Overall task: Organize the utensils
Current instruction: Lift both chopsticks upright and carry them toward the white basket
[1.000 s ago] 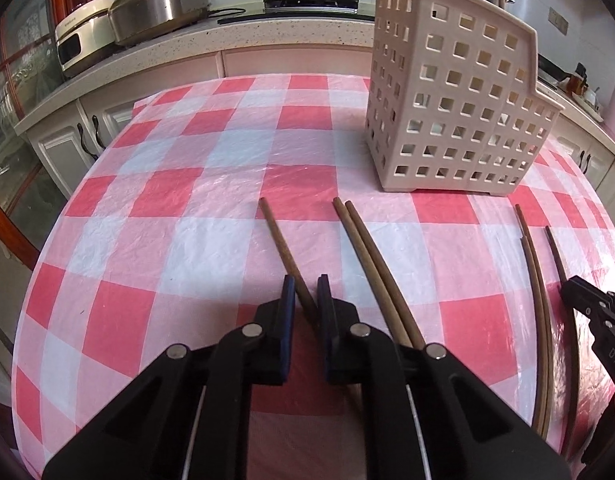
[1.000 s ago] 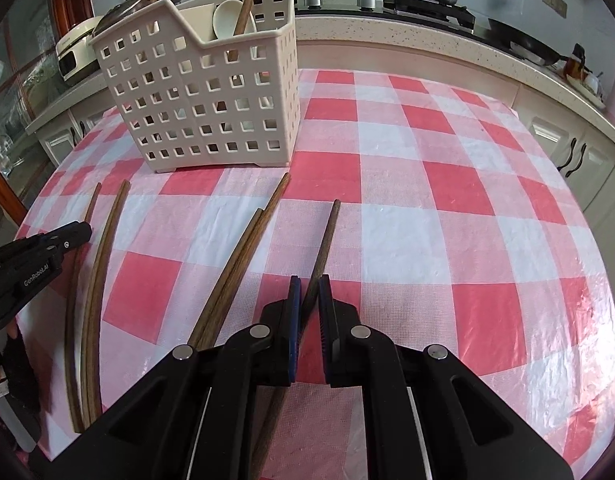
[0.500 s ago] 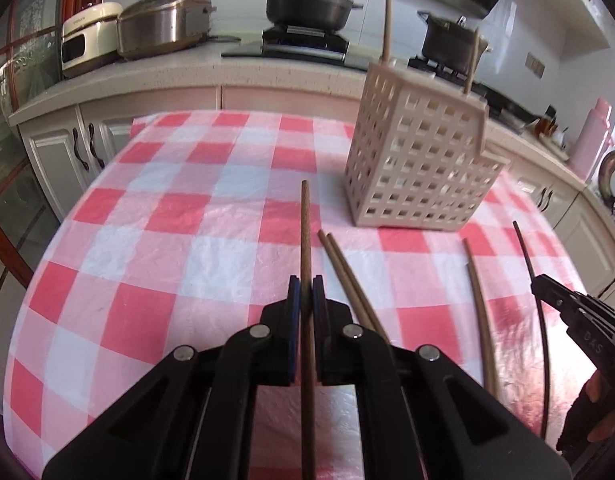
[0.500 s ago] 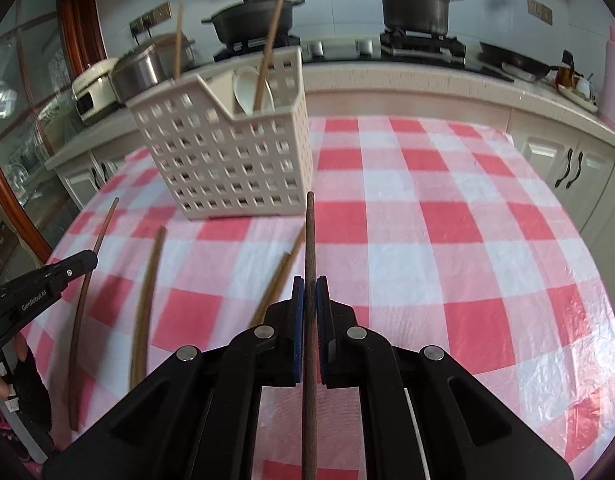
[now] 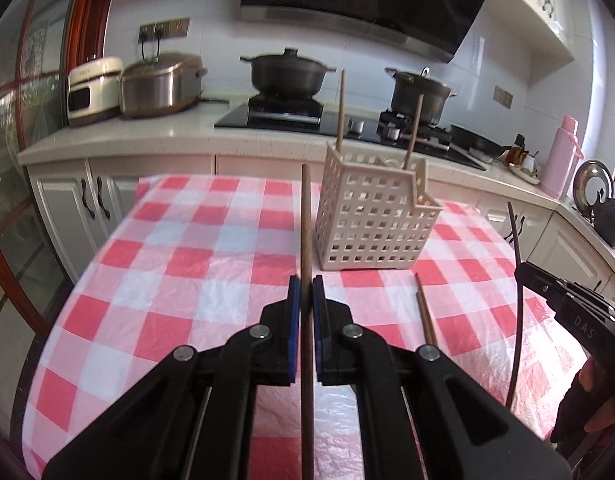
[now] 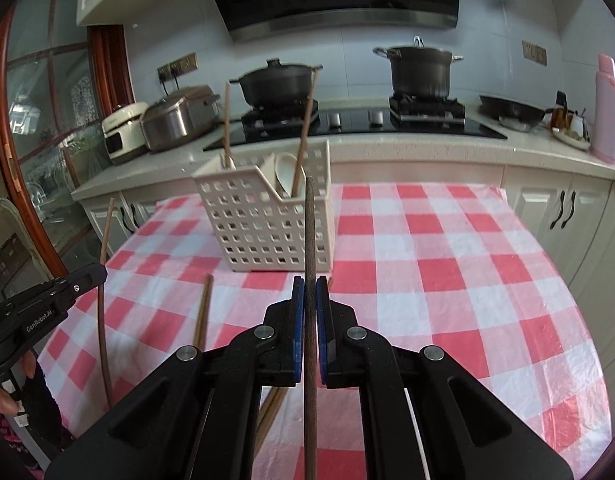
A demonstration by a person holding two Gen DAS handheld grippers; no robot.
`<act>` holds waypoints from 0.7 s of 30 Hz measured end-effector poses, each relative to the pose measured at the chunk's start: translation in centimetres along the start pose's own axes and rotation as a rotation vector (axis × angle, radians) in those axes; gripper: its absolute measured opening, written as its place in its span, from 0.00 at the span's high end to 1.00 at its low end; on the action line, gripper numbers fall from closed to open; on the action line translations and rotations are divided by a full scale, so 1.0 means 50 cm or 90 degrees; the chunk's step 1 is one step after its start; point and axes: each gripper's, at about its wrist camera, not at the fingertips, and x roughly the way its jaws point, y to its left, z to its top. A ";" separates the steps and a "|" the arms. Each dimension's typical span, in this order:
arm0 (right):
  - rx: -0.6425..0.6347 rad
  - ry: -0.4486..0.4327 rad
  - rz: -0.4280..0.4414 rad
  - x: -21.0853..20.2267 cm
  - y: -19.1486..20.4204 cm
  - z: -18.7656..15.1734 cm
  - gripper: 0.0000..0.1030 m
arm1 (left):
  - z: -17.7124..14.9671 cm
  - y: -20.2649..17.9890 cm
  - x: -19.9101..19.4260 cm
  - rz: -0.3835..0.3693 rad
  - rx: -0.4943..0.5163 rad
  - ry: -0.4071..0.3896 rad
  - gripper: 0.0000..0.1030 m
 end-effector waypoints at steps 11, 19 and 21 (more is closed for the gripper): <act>-0.014 -0.042 0.010 -0.075 0.028 -0.006 0.94 | -0.024 -0.037 -0.089 -0.014 0.028 -0.061 0.94; -0.032 -0.080 0.012 -0.120 0.051 -0.018 0.94 | -0.039 -0.059 -0.122 -0.015 0.043 -0.085 0.94; -0.034 -0.089 0.013 -0.130 0.054 -0.019 0.94 | -0.041 -0.066 -0.133 -0.010 0.048 -0.098 0.94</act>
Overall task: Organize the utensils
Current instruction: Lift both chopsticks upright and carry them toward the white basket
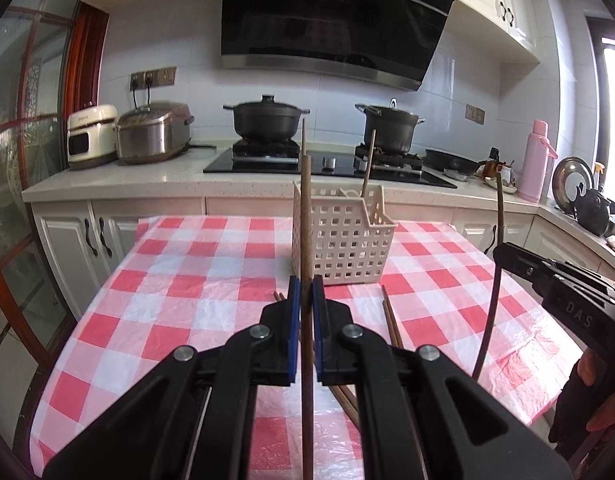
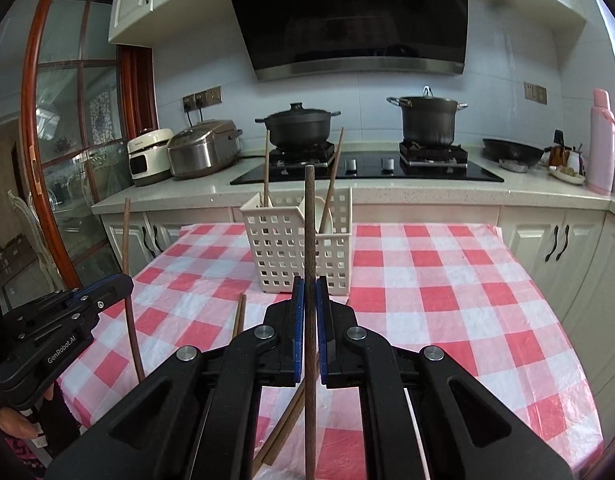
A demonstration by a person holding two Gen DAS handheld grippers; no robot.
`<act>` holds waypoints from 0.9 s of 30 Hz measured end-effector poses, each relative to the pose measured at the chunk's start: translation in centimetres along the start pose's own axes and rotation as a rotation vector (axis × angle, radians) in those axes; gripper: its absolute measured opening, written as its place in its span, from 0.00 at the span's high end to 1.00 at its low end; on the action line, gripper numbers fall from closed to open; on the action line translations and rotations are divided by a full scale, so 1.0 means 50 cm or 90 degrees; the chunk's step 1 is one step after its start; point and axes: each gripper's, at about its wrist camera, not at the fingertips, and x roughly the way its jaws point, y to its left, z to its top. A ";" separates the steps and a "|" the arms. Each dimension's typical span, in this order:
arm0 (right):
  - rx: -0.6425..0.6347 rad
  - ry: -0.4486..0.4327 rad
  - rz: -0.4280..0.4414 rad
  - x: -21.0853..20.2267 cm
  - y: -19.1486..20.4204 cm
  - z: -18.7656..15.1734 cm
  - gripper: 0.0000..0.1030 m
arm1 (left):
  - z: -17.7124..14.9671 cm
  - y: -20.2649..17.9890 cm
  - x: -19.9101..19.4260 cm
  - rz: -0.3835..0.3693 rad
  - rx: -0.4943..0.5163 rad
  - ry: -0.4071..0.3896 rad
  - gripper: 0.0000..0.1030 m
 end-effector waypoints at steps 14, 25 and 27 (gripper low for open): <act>-0.003 -0.033 0.004 -0.018 0.007 0.015 0.94 | 0.022 -0.022 -0.033 0.012 0.018 -0.052 0.94; -0.017 -0.061 0.005 0.032 0.002 0.085 0.94 | 0.103 -0.019 0.002 0.003 0.016 -0.087 0.94; -0.023 -0.065 0.007 0.042 0.002 0.101 0.94 | 0.124 -0.023 0.013 0.000 0.019 -0.094 0.94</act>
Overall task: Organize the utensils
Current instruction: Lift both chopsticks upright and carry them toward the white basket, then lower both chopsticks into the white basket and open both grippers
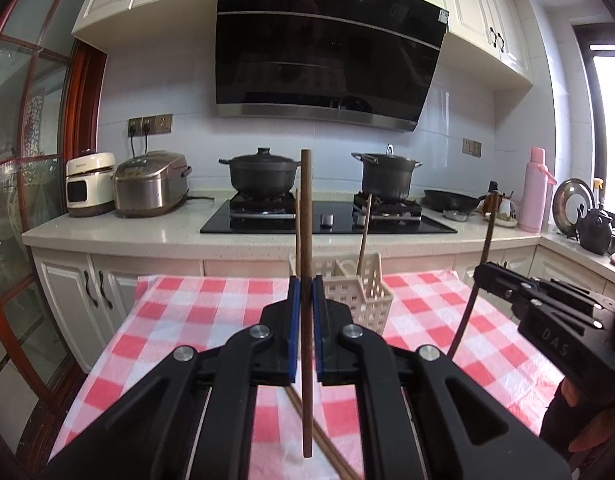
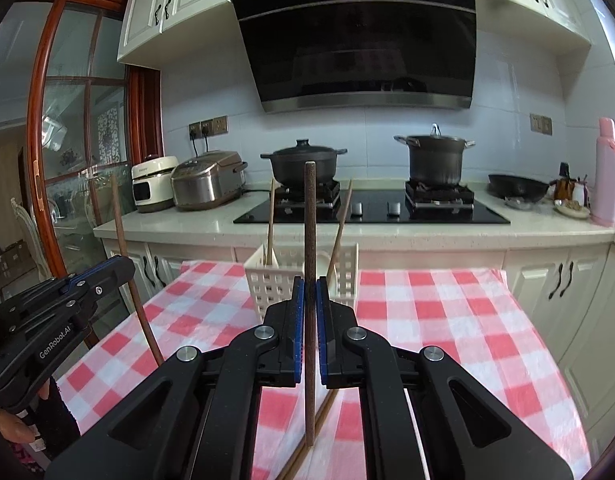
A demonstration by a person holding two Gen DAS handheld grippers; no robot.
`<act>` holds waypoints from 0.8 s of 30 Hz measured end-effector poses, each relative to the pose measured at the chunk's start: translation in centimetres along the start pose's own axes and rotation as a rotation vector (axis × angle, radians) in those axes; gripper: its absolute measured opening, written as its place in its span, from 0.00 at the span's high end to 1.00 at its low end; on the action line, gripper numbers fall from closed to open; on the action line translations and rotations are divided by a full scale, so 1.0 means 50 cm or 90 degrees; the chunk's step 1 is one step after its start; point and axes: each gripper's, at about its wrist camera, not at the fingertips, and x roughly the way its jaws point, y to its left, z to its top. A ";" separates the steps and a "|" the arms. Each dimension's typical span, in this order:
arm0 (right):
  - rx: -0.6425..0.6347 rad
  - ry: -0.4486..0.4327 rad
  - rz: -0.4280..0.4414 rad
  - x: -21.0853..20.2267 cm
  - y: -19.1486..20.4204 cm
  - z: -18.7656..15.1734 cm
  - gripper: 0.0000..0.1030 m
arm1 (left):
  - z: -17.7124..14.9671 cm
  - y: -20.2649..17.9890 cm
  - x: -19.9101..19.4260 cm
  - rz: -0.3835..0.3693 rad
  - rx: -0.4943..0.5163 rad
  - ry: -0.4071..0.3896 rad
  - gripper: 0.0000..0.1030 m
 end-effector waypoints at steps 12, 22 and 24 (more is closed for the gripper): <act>0.008 -0.004 0.018 0.118 -0.037 0.129 0.94 | 0.171 -0.007 0.101 -0.034 -0.001 -0.037 0.94; 0.023 -0.038 0.014 0.192 -0.073 0.234 0.94 | 0.308 -0.013 0.182 -0.030 0.016 -0.078 0.94; 0.024 -0.042 0.014 0.207 -0.074 0.239 0.94 | 0.315 -0.010 0.210 -0.025 0.012 -0.076 0.94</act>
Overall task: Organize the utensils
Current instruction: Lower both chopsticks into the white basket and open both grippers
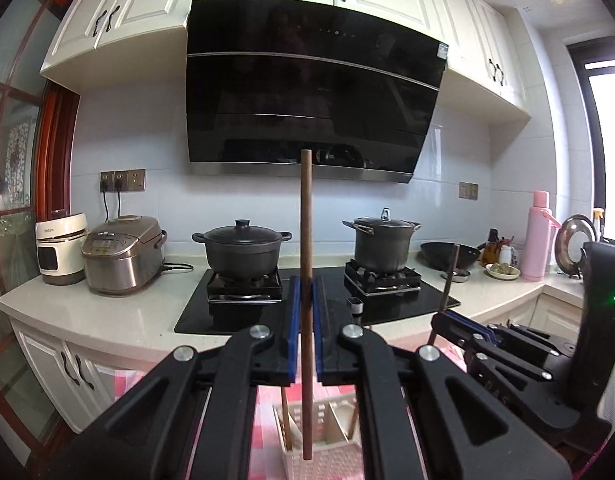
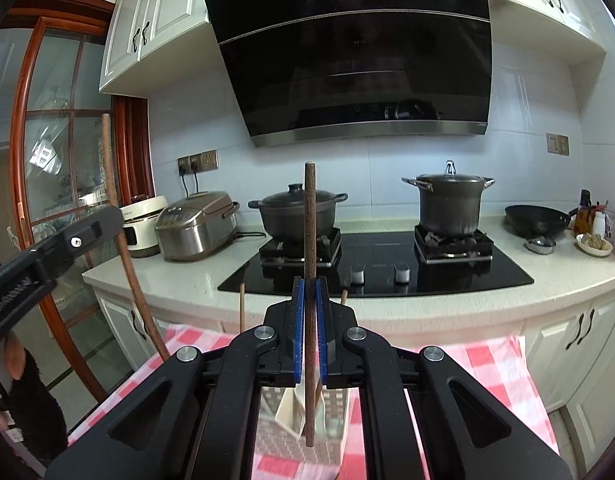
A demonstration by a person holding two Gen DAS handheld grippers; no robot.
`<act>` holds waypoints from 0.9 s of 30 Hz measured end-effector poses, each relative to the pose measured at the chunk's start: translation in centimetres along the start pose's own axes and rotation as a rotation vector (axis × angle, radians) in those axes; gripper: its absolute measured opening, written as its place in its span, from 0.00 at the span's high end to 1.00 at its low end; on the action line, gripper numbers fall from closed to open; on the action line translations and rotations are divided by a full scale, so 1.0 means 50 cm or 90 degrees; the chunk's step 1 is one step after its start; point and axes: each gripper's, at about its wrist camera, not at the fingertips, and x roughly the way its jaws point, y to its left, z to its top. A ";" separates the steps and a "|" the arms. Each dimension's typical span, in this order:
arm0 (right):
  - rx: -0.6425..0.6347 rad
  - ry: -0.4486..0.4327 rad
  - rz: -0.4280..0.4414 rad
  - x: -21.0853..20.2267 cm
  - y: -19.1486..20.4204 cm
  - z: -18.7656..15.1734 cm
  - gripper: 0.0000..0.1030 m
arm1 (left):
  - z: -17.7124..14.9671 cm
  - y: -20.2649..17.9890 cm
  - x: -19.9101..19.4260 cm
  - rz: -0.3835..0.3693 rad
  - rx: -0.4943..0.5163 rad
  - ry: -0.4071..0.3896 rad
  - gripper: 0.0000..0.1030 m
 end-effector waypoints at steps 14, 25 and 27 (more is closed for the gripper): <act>0.010 0.097 0.021 0.135 0.005 -0.088 0.94 | -0.120 0.034 0.182 -0.007 -0.044 0.118 0.94; 0.041 0.154 0.005 0.171 -0.027 -0.139 0.87 | -0.217 0.066 0.214 0.026 -0.048 0.191 0.92; 0.041 0.149 0.001 0.163 -0.032 -0.134 0.86 | -0.213 0.070 0.201 0.034 -0.043 0.182 0.90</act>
